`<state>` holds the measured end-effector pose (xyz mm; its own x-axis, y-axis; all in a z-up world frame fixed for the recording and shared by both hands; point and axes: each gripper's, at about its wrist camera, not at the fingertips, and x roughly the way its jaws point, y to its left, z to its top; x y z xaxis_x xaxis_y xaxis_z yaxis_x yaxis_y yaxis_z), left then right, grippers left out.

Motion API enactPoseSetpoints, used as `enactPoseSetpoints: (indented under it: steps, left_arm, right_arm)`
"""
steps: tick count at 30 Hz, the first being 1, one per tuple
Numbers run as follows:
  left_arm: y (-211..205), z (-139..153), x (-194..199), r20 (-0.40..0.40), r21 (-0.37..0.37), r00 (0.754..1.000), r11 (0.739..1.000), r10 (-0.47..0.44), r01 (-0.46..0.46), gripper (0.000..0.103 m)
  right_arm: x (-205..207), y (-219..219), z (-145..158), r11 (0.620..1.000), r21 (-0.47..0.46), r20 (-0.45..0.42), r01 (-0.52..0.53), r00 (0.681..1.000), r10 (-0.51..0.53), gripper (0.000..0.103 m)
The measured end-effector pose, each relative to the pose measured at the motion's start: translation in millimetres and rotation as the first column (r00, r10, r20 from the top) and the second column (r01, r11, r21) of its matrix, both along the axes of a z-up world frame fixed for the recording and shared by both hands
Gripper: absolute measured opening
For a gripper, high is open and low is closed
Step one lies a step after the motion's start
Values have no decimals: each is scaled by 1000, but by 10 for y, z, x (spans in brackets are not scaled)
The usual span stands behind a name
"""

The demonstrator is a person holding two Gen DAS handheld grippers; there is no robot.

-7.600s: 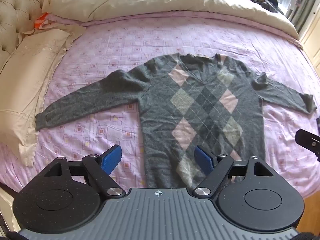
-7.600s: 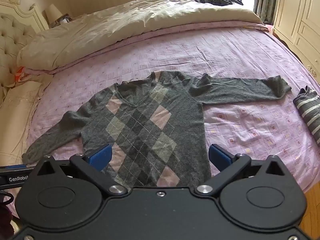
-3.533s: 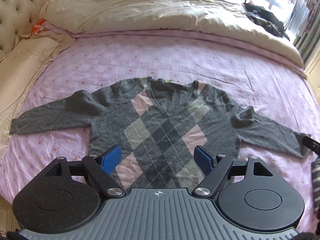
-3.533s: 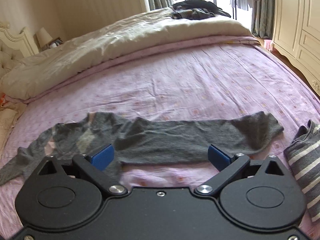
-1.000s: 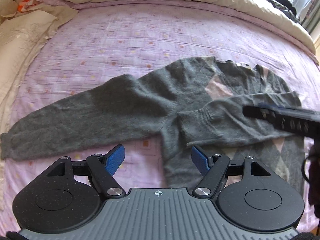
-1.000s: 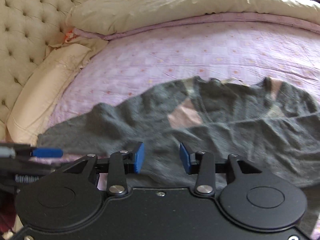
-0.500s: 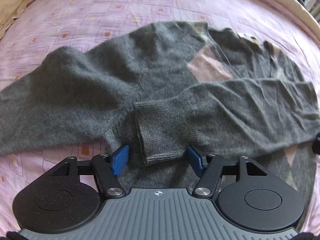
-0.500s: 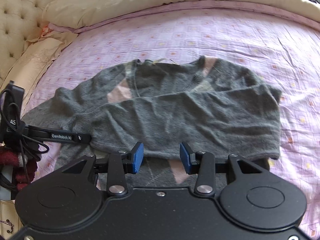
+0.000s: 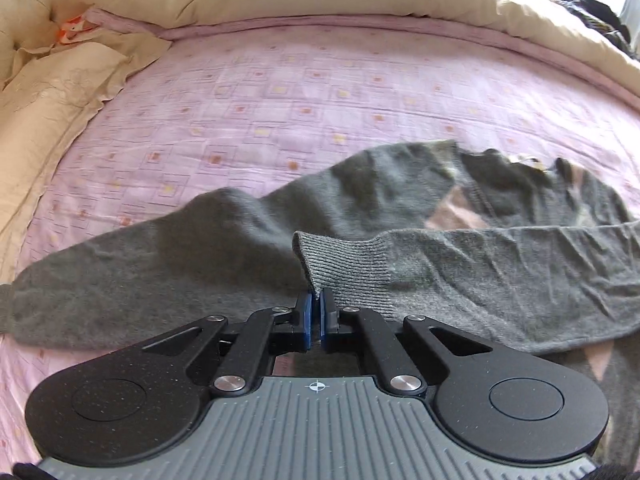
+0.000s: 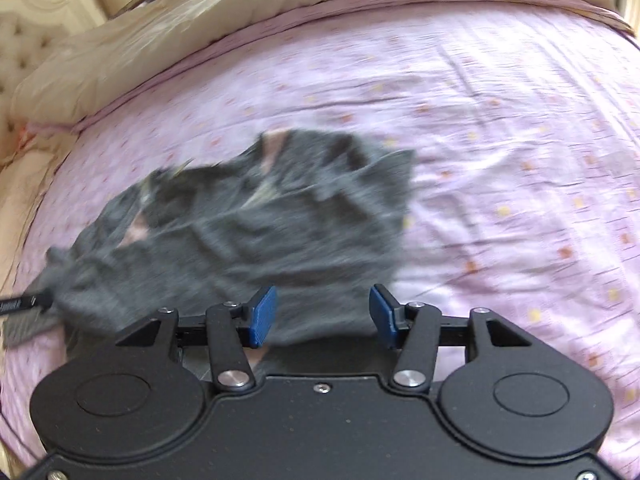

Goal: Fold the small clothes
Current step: 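Pinch and straighten the laid cuff with the left gripper while the right gripper releases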

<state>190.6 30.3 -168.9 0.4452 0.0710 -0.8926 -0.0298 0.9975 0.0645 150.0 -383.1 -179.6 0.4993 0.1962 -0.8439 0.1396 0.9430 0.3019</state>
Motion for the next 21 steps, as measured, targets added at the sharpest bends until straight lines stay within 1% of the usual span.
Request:
enactPoseSetpoints:
  steps: [1,4,7,9,10,11,12,13,14,16,17,18,19,20,21]
  left_arm:
    - [16,-35,27,-13,-3,1000,1000,4,-4,4]
    - [25,-158,73,-67,-46,998,999,-10,7,4]
    - [-33,-245,97,-94,-22,995,1000,-19,17,4]
    - [-41,-252,83,-94,-30,995,1000,-13,10,5]
    - [-46,-256,91,-94,-35,995,999,-9,6,5]
    - [-46,-248,88,-94,-39,996,999,-8,4,5]
    - [-45,-239,84,-93,-42,996,999,-9,5,5]
    - [-44,-229,86,-92,-48,996,999,-12,8,5]
    - [-41,-219,79,-90,-53,996,999,-15,10,5]
    - [-40,-219,74,-93,-58,995,998,-23,17,5]
    - [-39,-235,73,-103,-59,994,998,-28,22,5]
    - [-40,-260,72,-116,-53,993,998,-30,24,6]
    - [-33,-287,71,-128,-46,991,999,-28,22,7]
    - [-24,-317,72,-142,-42,990,999,-24,18,14]
    - [-10,-347,73,-157,-45,987,999,-21,14,20]
  right_arm:
    - [64,-87,-39,1000,0,-2,21,1000,-21,59]
    - [262,-269,-151,998,8,-25,57,998,-57,59]
    - [433,-272,-252,998,23,-71,61,996,-59,59]
    - [483,-233,-317,998,19,-102,57,993,-55,59]
    - [491,-205,-341,999,27,-111,46,993,-43,54]
    - [494,-163,-354,1000,19,-118,15,993,-13,6]
    - [497,-115,-346,999,-45,-130,-17,991,11,16]
    - [495,-99,-339,993,-111,-132,-33,991,18,9]
    - [489,-138,-354,992,-126,-138,-22,990,5,8]
    - [491,-282,-437,992,-116,-183,48,981,-69,6]
    - [490,-336,-478,989,-129,-202,66,975,-91,5]
    - [484,-380,-506,989,-130,-211,73,972,-100,5]
    - [476,-426,-503,991,-107,-206,83,973,-104,6]
    - [462,-456,-477,991,-91,-198,99,973,-115,14]
    - [435,-467,-419,989,-88,-176,116,976,-130,18]
